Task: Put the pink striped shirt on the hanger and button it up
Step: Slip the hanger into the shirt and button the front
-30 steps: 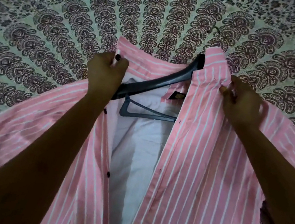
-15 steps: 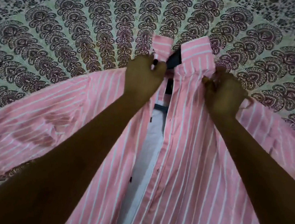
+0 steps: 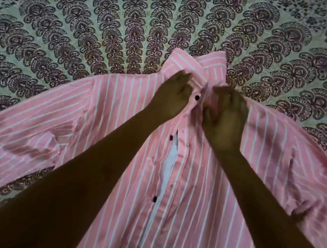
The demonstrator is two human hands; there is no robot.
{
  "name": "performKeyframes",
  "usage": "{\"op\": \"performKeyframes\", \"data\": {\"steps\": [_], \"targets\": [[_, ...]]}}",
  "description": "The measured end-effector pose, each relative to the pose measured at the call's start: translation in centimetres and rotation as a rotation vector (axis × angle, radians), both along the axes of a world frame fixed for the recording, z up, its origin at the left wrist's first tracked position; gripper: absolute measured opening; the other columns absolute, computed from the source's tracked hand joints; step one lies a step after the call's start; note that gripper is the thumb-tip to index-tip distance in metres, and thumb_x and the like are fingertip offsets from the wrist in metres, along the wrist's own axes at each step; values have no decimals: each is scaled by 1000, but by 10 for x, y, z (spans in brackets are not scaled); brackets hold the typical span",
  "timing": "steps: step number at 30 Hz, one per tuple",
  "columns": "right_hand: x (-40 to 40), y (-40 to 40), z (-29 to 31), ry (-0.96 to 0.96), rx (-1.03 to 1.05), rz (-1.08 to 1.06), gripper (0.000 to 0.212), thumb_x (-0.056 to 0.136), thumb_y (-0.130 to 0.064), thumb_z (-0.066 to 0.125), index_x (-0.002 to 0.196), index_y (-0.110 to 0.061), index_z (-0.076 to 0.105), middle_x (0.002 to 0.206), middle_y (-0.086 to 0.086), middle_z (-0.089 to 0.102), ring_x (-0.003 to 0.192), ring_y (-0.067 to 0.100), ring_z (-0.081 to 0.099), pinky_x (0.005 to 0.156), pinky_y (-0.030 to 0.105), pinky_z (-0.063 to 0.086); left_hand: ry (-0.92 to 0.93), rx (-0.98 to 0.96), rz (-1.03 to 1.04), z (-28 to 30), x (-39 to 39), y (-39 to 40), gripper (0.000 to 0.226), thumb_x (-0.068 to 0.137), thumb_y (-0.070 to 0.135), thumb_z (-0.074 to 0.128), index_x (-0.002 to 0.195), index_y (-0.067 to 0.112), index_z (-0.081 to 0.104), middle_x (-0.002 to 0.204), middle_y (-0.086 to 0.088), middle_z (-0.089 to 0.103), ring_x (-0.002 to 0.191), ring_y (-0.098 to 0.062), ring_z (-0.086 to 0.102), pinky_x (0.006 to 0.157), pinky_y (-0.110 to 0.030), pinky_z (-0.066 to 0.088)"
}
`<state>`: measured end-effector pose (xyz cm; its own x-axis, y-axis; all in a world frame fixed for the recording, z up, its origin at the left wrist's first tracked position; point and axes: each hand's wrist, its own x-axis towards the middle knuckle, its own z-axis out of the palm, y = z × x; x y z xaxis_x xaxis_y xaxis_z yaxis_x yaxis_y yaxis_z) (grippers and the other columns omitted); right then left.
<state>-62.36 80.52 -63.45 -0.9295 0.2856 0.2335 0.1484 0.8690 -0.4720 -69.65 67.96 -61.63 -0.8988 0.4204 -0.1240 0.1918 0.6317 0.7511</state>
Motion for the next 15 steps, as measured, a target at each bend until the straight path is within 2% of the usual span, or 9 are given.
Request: {"op": "performKeyframes", "data": {"steps": [2, 5, 8, 10, 15], "targets": [[32, -15, -5, -14, -17, 102, 47, 75, -27, 45, 116, -8, 57, 119, 17, 56, 110, 36, 52, 95, 40, 39, 73, -10, -15, -2, 20, -19, 54, 81, 27, 38, 123, -4, 55, 132, -25, 51, 128, -33, 46, 108, -32, 29], [84, -34, -17, -126, 12, 156, 47, 78, -27, 44, 119, -9, 57, 129, 15, 54, 118, 35, 51, 98, 46, 40, 171, -109, -93, -13, 58, -51, 50, 77, 23, 40, 117, 2, 62, 120, -21, 61, 116, -34, 56, 104, -41, 39], [138, -51, -20, -230, 65, 156, 46, 83, -29, 41, 122, -11, 57, 135, 14, 51, 124, 35, 48, 103, 44, 31, 171, -197, -132, -20, 108, -82, 49, 78, 27, 41, 118, 7, 62, 119, -17, 63, 110, -33, 60, 98, -51, 45], [172, -63, -14, -267, 70, 178, 44, 85, -28, 39, 122, -11, 57, 136, 14, 50, 125, 35, 46, 105, 44, 27, 140, -243, -138, -21, 148, -100, 46, 79, 27, 43, 119, 11, 61, 122, -17, 61, 113, -33, 58, 93, -53, 47], [257, -96, 0, -380, 64, 273, 43, 89, -29, 38, 125, -13, 55, 139, 13, 48, 128, 33, 45, 107, 46, 26, 155, -442, -173, -14, 238, -138, 46, 78, 24, 45, 121, 18, 60, 133, -22, 52, 120, -38, 52, 98, -52, 42]]}}
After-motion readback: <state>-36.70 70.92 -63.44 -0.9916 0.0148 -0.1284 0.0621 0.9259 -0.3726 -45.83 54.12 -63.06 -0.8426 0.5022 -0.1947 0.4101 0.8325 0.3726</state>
